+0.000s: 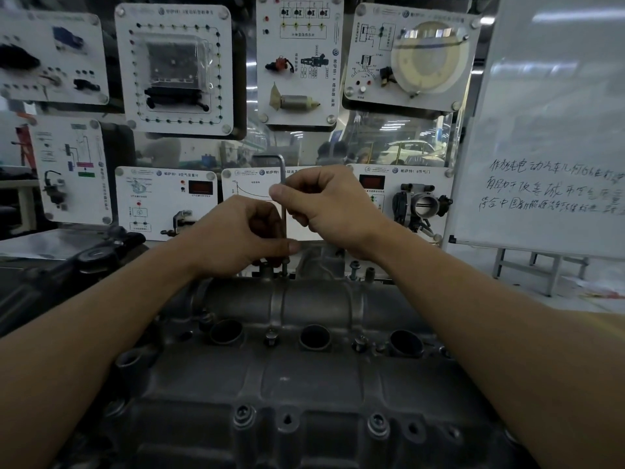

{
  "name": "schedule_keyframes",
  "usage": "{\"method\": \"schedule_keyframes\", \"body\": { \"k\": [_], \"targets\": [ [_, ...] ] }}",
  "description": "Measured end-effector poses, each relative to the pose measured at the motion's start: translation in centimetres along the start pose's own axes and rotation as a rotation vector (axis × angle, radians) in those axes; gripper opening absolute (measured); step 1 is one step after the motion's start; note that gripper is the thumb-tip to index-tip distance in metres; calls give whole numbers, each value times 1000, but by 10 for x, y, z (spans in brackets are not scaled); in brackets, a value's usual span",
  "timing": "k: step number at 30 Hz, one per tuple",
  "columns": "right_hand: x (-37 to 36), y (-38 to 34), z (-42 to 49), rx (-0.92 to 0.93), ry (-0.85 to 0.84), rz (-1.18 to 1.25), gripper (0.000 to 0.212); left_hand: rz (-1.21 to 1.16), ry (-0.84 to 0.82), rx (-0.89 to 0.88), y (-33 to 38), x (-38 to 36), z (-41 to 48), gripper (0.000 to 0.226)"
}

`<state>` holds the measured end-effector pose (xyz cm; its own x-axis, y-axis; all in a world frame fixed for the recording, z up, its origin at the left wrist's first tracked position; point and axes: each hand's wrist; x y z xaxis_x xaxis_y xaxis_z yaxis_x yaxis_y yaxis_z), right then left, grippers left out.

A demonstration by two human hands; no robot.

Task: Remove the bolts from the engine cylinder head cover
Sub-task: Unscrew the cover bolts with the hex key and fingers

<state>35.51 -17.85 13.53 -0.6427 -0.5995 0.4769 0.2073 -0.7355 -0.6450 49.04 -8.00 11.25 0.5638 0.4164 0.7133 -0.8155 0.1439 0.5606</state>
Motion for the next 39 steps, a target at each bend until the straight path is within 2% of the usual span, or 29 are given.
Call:
{"method": "schedule_keyframes", "body": {
  "k": [2, 5, 7, 11, 13, 14, 17, 20, 24, 27, 34, 39],
  "targets": [
    [1, -4, 2, 5, 64, 36, 22, -42, -55, 19, -1, 1, -1, 13],
    [1, -13, 8, 37, 155, 140, 27, -60, -61, 53, 1, 3, -4, 16],
    [0, -17, 11, 54, 157, 133, 29, -74, -66, 95, 3, 6, -6, 21],
    [-6, -17, 21, 50, 62, -119, 29, -210, 1, 201, 4, 37, -9, 38],
    [-12, -17, 29, 67, -21, -209, 31, -241, 10, 188, 9, 59, -10, 40],
    [-18, -18, 33, 79, -59, -227, 32, -174, -20, 168, 12, 68, -11, 36],
    [-33, -23, 42, 101, -127, -276, 32, 116, -128, 140, 22, 83, -11, 6],
    [-44, -21, 45, 82, -182, -252, 29, 110, -156, 160, 19, 90, -13, 10],
    [-55, -16, 38, 68, -218, -223, 23, 151, -139, 115, 3, 85, -20, 27],
    [-60, -11, 35, 88, -251, -279, 26, 149, -102, 122, -9, 73, -23, 18],
    [-65, -3, 38, 102, -193, -165, 37, 127, -64, 133, -16, 64, -26, 10],
    [-73, 5, 35, 101, -10, 46, 20, 194, 34, 136, -18, 57, -25, 7]
  ]
}}
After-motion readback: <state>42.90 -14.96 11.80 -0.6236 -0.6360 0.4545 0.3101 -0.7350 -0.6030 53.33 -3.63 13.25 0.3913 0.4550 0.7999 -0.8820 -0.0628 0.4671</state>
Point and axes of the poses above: each hand's wrist, its own z-axis towards the middle knuckle, its own x-axis out of the back of the hand, y = z × x, and after that the axes turned 7 degrees about -y, right-handed
